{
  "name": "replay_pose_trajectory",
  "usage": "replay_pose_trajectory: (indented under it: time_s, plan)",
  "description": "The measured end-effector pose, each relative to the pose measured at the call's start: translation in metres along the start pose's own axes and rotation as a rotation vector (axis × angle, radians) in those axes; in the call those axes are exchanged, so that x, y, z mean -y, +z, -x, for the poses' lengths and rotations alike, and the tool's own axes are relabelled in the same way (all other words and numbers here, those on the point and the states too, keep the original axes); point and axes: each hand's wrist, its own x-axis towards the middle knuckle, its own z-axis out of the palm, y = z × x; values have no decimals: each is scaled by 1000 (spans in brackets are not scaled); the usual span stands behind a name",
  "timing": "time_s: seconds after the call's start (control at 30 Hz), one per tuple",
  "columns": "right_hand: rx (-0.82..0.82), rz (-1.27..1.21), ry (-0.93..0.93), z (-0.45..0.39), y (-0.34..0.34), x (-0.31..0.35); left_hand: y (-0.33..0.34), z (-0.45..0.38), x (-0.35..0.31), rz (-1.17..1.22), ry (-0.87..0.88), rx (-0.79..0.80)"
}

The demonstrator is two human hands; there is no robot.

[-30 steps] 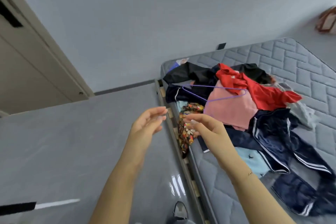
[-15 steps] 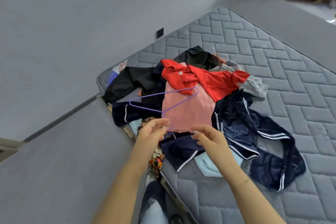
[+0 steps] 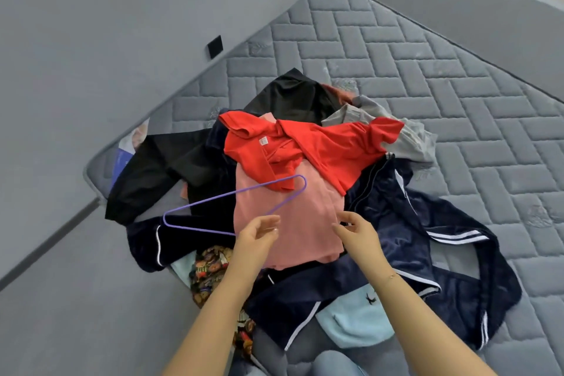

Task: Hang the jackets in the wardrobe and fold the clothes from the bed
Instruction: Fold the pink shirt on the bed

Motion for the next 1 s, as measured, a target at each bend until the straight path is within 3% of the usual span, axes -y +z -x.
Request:
replay_pose_trajectory:
  time_s: [0.2, 0.4, 0.53, 0.6, 0.67, 0.77, 0.9, 1.0]
  plan:
    - [35, 13, 188, -90, 40, -52, 43, -47, 19, 73, -90, -84]
    - [-15, 11, 5, -88, 45, -44, 68, -45, 27, 128, -173, -142]
    - [-33, -142, -287, -37, 20, -7, 63, -30, 17, 136, -140, -183]
    - [6, -270, -384, -18, 1, 12, 59, -19, 10, 67, -77, -101]
    - [136, -468, -368, -4, -22, 39, 62, -6, 0, -67, -4, 16]
    - [292, -657, -363, 16, -57, 81, 67, 9, -18, -88, 177, -45]
    - [366, -925, -310, 50, -86, 124, 54, 27, -59, 122, 230, -91]
    - [396, -1142, -245, 87, -99, 140, 38, 41, -79, 28, 331, -20]
